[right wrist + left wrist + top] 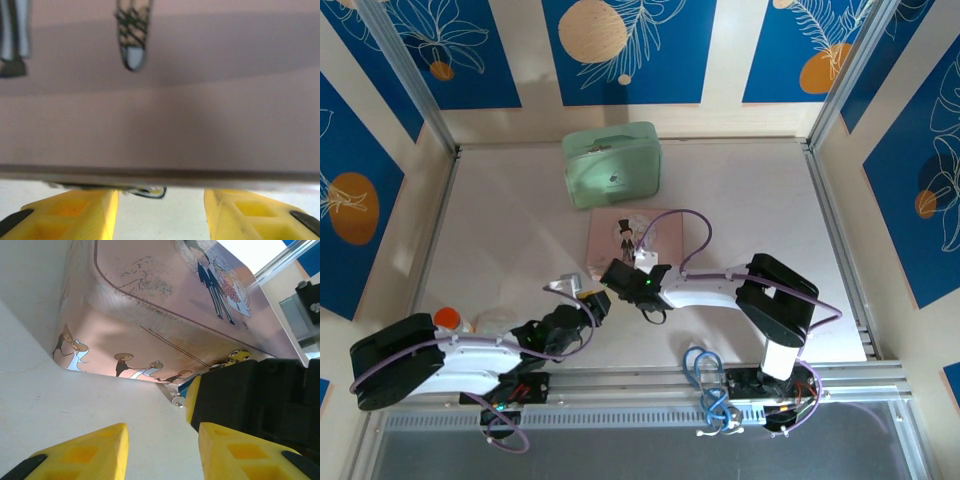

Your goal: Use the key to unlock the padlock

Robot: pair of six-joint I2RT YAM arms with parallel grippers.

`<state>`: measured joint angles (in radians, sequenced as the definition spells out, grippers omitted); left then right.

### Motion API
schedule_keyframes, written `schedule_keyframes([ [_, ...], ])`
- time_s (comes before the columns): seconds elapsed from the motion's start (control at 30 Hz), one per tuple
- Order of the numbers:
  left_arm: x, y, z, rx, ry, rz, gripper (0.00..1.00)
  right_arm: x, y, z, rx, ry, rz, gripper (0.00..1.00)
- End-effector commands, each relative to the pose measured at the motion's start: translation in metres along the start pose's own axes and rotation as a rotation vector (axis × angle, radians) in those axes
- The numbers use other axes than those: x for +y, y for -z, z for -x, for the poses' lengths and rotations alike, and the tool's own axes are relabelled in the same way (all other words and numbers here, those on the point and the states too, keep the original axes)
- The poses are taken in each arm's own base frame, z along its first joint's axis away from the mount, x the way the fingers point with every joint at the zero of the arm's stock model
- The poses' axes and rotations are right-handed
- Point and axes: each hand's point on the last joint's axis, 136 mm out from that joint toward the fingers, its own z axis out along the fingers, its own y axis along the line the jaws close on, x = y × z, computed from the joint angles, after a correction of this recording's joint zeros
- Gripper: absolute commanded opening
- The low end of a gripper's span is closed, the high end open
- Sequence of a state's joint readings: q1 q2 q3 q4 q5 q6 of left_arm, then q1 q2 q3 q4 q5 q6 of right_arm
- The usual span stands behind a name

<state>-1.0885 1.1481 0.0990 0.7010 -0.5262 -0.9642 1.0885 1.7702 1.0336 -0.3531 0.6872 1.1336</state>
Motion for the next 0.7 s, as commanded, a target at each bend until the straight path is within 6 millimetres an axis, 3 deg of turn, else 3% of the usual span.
schedule_keyframes([
  [0.0, -0.002, 0.000, -0.003, 0.010, -0.012, -0.014, 0.42, 0.003, -0.002, 0.013, -0.069, -0.003, 0.003, 0.49],
  [0.33, -0.001, 0.003, -0.003, 0.010, -0.007, -0.017, 0.41, 0.008, -0.015, 0.010, -0.049, 0.032, -0.034, 0.44],
  [0.67, -0.005, -0.001, -0.006, 0.017, -0.015, -0.030, 0.40, -0.001, -0.014, 0.016, -0.125, 0.015, -0.105, 0.38],
])
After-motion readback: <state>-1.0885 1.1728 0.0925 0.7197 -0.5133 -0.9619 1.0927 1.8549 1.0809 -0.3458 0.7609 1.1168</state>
